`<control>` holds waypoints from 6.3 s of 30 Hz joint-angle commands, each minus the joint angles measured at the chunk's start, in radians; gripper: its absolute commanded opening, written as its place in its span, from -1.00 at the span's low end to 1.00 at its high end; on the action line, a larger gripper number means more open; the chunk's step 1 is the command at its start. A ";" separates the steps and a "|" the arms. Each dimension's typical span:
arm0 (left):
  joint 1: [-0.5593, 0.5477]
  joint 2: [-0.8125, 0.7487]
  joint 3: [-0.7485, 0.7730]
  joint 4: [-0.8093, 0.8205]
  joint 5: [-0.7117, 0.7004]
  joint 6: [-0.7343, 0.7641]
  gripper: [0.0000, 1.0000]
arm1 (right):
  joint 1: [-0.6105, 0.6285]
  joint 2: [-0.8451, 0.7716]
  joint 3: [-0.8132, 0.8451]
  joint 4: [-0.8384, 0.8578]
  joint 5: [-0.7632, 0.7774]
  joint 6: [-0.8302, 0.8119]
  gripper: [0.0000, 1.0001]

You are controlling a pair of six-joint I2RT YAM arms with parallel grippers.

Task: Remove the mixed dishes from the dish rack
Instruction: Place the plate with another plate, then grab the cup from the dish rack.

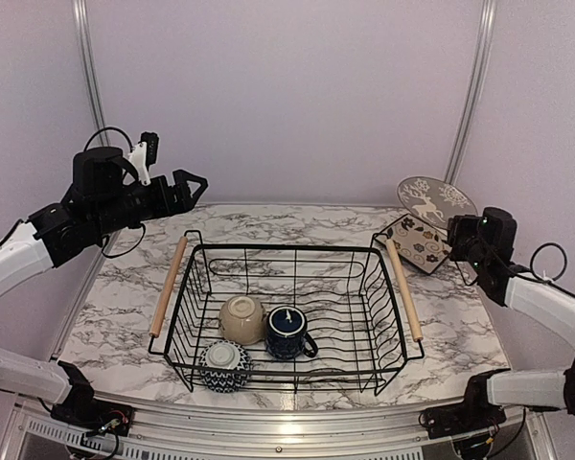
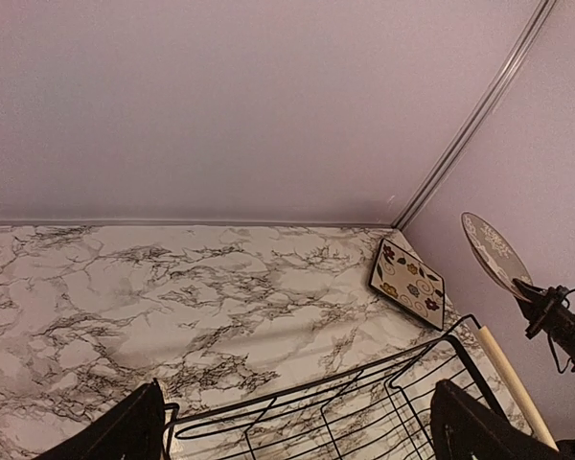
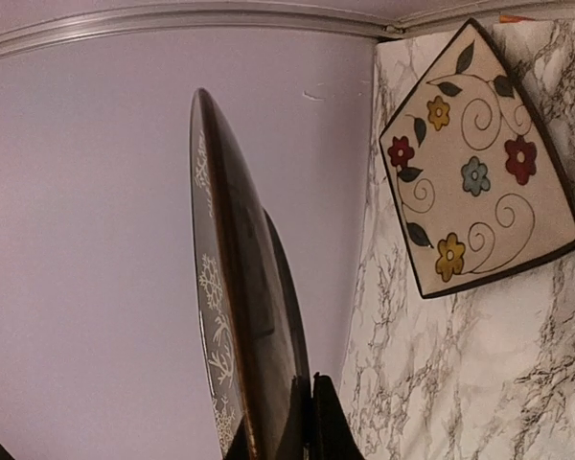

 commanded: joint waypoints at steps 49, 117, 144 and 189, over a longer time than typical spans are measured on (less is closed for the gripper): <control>-0.004 -0.046 -0.030 -0.001 0.013 -0.019 0.98 | -0.152 0.904 0.173 0.630 -0.102 -0.088 -0.56; -0.004 0.008 0.001 -0.036 -0.008 0.009 0.98 | 0.621 0.234 0.691 -0.870 -0.288 -1.756 0.95; -0.004 0.009 0.002 -0.063 -0.034 0.016 0.98 | 0.978 0.800 0.968 -1.169 -0.134 -1.634 0.97; -0.004 0.006 0.019 -0.063 -0.026 0.016 0.98 | 0.922 0.697 0.882 -0.892 -0.244 -1.567 -0.16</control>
